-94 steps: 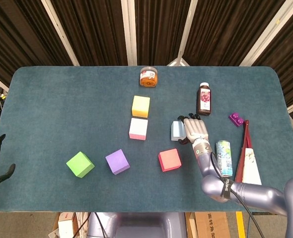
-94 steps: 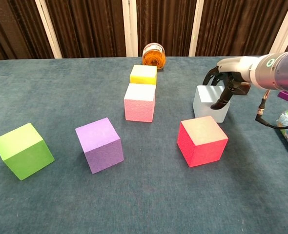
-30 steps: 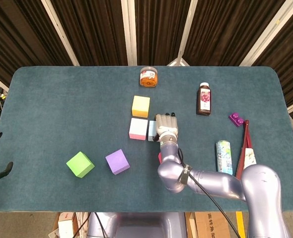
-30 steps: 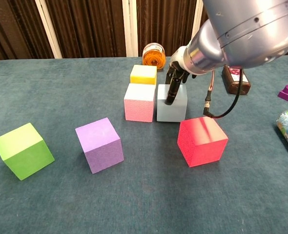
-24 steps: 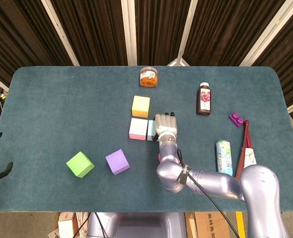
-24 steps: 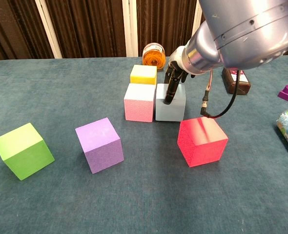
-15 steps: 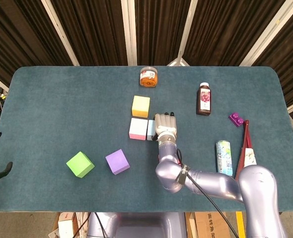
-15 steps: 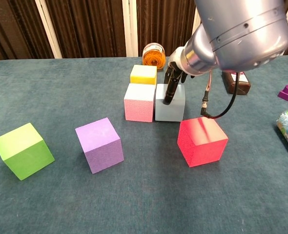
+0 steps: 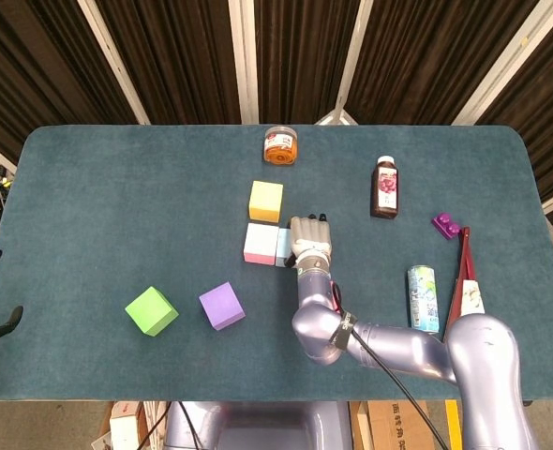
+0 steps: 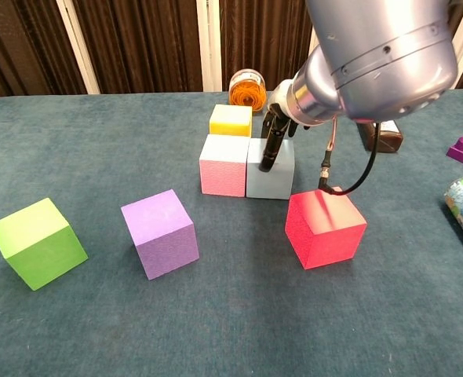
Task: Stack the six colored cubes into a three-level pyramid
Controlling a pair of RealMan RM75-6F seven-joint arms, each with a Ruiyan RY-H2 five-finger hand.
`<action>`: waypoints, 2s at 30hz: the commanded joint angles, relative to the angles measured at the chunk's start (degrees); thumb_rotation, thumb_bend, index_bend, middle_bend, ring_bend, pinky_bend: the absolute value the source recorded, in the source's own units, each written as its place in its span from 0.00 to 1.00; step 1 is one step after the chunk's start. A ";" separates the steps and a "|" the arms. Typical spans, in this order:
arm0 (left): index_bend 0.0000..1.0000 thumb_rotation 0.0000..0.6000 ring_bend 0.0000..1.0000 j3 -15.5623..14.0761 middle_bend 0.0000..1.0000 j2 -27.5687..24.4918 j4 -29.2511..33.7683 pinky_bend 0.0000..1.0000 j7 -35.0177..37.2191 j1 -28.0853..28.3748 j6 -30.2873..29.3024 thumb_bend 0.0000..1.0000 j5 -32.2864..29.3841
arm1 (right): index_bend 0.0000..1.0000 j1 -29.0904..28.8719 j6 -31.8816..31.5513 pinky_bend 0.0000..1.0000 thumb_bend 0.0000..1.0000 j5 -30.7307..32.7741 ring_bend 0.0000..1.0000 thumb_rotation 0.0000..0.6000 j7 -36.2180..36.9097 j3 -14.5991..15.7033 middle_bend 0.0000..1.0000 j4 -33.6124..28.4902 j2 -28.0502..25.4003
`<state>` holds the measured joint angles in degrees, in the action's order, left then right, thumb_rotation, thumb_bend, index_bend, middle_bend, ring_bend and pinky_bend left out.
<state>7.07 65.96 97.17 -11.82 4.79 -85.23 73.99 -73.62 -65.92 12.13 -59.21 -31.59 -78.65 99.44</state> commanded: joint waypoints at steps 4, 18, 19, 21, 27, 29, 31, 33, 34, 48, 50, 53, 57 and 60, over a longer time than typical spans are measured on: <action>0.03 1.00 0.00 0.06 0.00 -0.06 -0.02 0.01 0.22 -0.03 -0.10 0.38 -0.04 | 0.32 0.18 0.07 0.00 0.28 -0.29 0.13 1.00 -0.03 -0.37 0.29 0.27 0.28; 0.03 1.00 0.00 0.14 0.00 -0.05 0.06 0.01 0.09 0.01 -0.02 0.38 -0.43 | 0.22 0.48 0.10 0.00 0.28 -0.60 0.11 1.00 -0.88 -0.84 0.20 -0.33 0.25; 0.03 1.00 0.00 0.12 0.00 -0.04 0.08 0.01 0.05 0.01 -0.01 0.38 -0.42 | 0.20 0.49 0.10 0.00 0.28 -0.27 0.10 1.00 -1.23 -0.89 0.18 -0.55 0.13; 0.03 1.00 0.00 0.08 0.00 -0.03 0.12 0.01 0.04 0.00 -0.09 0.38 -0.31 | 0.17 0.46 0.07 0.00 0.28 0.21 0.08 1.00 -1.80 -1.00 0.14 -0.88 -0.11; 0.03 1.00 0.00 0.12 0.00 -0.08 0.13 0.01 0.17 -0.10 -0.25 0.38 -0.41 | 0.11 0.55 0.12 0.00 0.28 0.95 0.03 1.00 -2.66 -1.22 0.06 -1.60 -0.63; 0.03 1.00 0.00 0.13 0.00 -0.06 0.12 0.01 0.13 -0.08 -0.22 0.38 -0.45 | 0.09 0.53 0.00 0.00 0.28 1.05 0.02 1.00 -2.91 -1.21 0.05 -1.76 -0.76; 0.03 1.00 0.00 0.13 0.00 -0.03 0.11 0.01 0.06 -0.05 -0.18 0.38 -0.50 | 0.08 0.48 -0.12 0.00 0.28 1.51 0.01 1.00 -3.46 -1.22 0.04 -2.09 -0.98; 0.03 1.00 0.00 0.14 0.00 0.00 0.09 0.01 -0.08 -0.03 -0.15 0.38 -0.58 | 0.06 0.42 -0.11 0.00 0.28 2.01 0.00 1.00 -4.17 -1.21 0.03 -2.58 -1.31; 0.03 1.00 0.00 0.16 0.00 0.04 0.06 0.01 -0.15 -0.01 -0.17 0.38 -0.60 | 0.05 0.41 -0.07 0.00 0.28 2.28 0.00 1.00 -4.52 -1.23 0.03 -2.89 -1.53; 0.03 1.00 0.00 -0.15 0.00 0.61 -2.29 0.01 2.70 0.32 -2.31 0.35 4.37 | 0.03 10.42 -7.49 0.00 0.28 -7.79 0.00 1.00 2.41 -1.25 0.02 -26.86 -17.56; 0.03 1.00 0.00 0.08 0.00 -0.01 -1.65 0.01 2.85 0.27 -2.74 0.35 4.67 | 0.03 14.28 -9.57 0.00 0.28 -10.45 0.00 1.00 4.86 -0.47 0.02 -32.43 -22.05; 0.03 1.00 0.00 1.07 0.00 -2.34 1.47 0.01 -0.05 1.45 -2.43 0.35 5.28 | 0.03 21.88 -11.15 0.00 0.28 -16.38 0.00 1.00 10.63 1.18 0.02 -40.05 -29.65; 0.03 1.00 0.00 3.64 0.00 -7.70 7.30 0.01 -4.33 5.88 3.21 0.35 3.84 | 0.03 31.55 -9.28 0.00 0.28 -28.66 0.00 1.00 19.47 5.57 0.02 -44.72 -36.19; 0.03 1.00 0.00 6.01 0.00 -10.87 10.32 0.01 -9.07 9.93 8.83 0.35 -0.46 | 0.03 37.61 -8.92 0.00 0.28 -41.45 0.00 1.00 25.52 10.60 0.02 -43.33 -37.52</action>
<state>10.57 58.67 103.96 -16.43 10.85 -81.26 77.00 -45.25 -74.81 -14.35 -43.30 -27.60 -119.85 66.49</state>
